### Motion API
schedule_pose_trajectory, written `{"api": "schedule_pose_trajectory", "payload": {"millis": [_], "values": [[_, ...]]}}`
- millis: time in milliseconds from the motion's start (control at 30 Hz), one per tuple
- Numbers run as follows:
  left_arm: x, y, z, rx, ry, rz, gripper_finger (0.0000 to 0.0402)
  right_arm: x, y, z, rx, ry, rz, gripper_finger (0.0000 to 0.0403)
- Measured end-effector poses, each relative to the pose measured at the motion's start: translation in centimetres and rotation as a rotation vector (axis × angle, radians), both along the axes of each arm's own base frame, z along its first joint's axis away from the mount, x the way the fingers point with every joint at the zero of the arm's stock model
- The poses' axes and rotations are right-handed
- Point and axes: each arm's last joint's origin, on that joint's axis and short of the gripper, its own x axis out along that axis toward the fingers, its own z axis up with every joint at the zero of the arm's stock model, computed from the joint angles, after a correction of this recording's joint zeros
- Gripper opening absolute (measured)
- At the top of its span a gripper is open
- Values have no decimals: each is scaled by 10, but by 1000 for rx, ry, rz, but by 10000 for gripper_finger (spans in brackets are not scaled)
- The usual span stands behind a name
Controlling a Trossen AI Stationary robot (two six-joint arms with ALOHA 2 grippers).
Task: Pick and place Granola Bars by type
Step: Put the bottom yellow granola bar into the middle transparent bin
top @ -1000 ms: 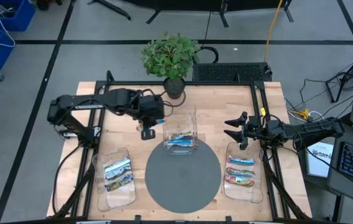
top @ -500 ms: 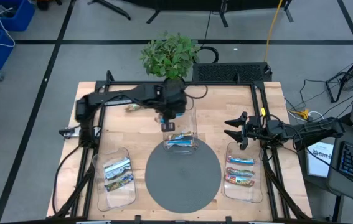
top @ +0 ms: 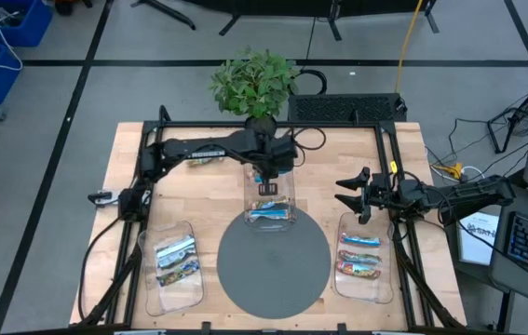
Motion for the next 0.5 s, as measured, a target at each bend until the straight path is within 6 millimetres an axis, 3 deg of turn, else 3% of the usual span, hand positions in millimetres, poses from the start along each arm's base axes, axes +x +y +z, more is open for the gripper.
{"api": "schedule_pose_trajectory", "payload": {"millis": [200,500], "values": [[7,-1,-10,-47,-20,-2,8,0,0,0,0,0,0,233],[14,-8,-40,-103,60,4,8,0,0,0,0,2,0,233]]}}
